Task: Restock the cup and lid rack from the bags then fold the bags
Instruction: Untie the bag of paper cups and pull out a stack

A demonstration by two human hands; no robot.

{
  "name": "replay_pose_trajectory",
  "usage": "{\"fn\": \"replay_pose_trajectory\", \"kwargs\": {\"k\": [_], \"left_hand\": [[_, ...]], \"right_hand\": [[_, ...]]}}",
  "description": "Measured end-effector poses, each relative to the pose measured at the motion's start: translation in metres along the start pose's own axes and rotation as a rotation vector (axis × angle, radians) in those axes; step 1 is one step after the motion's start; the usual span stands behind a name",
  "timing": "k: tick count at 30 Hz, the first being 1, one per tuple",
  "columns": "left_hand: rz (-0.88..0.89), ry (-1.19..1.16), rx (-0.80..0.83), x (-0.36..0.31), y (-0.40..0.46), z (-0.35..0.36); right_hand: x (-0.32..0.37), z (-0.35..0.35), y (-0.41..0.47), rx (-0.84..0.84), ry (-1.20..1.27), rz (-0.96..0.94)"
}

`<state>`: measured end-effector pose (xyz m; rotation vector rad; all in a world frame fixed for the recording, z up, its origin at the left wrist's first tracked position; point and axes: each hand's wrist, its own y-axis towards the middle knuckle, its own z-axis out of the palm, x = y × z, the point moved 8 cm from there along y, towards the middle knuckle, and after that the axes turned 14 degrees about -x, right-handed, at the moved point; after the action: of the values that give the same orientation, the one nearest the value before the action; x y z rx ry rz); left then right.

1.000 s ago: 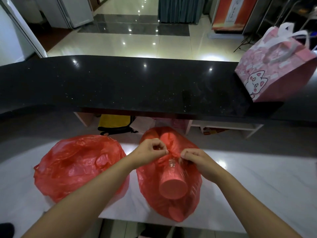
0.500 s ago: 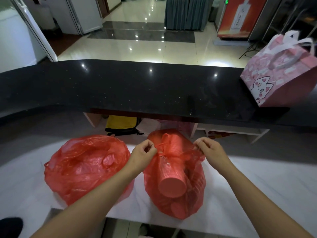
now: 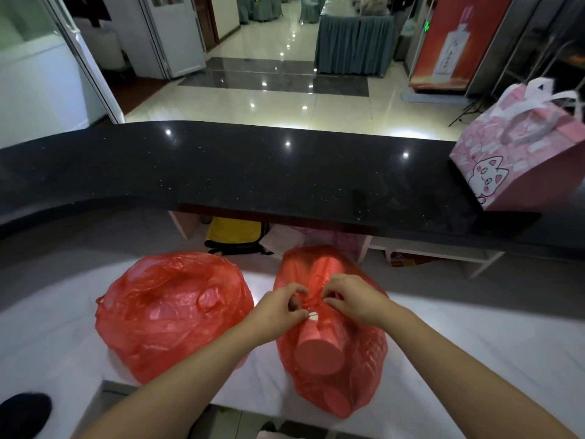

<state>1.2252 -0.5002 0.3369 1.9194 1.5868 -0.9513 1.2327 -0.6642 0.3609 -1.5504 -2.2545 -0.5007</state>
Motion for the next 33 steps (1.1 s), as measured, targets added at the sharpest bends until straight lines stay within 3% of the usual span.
{"fn": "replay_pose_trajectory", "kwargs": {"k": [10, 16, 23, 27, 30, 33], "left_hand": [[-0.257, -0.210, -0.061, 0.017, -0.011, 0.010], [-0.203, -0.171, -0.075, 0.011, -0.008, 0.005], [-0.248, -0.013, -0.193, 0.053, -0.014, -0.033], [-0.336, 0.026, -0.158, 0.066, -0.016, -0.036], [-0.204, 0.049, -0.234, 0.045, -0.005, -0.042], [-0.007, 0.054, -0.186, 0.007, 0.004, -0.038]], "right_hand": [[-0.018, -0.023, -0.014, -0.235, 0.152, 0.087], [-0.021, -0.027, -0.021, -0.311, 0.184, 0.129], [-0.090, -0.059, -0.046, -0.487, 0.088, 0.395], [-0.125, -0.051, -0.064, -0.398, 0.025, 0.568], [-0.125, -0.051, -0.065, -0.427, 0.035, 0.606], [-0.086, -0.064, -0.048, -0.537, 0.059, 0.383]]}}
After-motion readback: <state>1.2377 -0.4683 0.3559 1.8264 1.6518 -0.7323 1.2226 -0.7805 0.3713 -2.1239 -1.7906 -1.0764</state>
